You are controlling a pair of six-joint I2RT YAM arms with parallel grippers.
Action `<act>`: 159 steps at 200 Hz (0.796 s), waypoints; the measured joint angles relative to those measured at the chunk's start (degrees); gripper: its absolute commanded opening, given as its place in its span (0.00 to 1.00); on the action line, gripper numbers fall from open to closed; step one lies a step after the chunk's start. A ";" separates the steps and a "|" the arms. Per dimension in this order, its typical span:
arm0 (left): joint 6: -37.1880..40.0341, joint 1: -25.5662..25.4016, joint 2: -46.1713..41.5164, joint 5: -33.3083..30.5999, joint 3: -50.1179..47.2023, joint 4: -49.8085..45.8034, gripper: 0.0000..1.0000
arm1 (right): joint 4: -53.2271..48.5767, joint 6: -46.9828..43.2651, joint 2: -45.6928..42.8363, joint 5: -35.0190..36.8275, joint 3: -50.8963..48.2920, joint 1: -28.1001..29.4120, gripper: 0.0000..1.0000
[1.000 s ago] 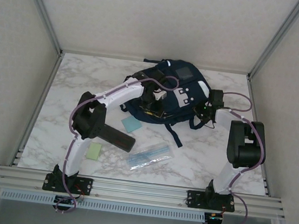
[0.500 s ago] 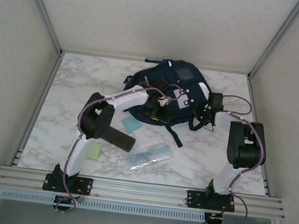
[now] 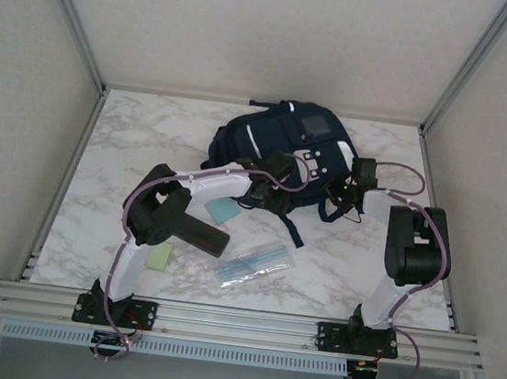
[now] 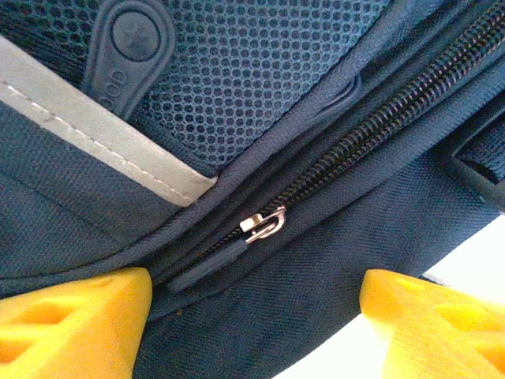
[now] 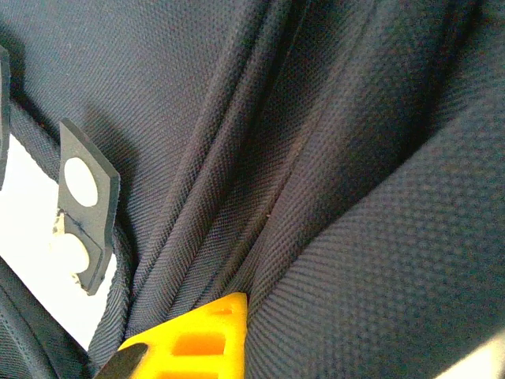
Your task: Pack the student bag
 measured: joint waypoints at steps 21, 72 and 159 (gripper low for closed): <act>-0.02 0.00 1.29 -0.87 1.53 -0.48 0.72 | 0.37 0.04 0.00 0.07 0.00 0.00 0.02; -0.52 1.05 4.07 4.07 6.10 -3.63 0.65 | 0.74 0.02 0.00 0.79 0.00 -0.20 0.02; -2.60 2.40 3.67 24.98 8.94 -7.23 0.62 | 0.09 0.02 0.00 1.11 0.00 -0.90 0.02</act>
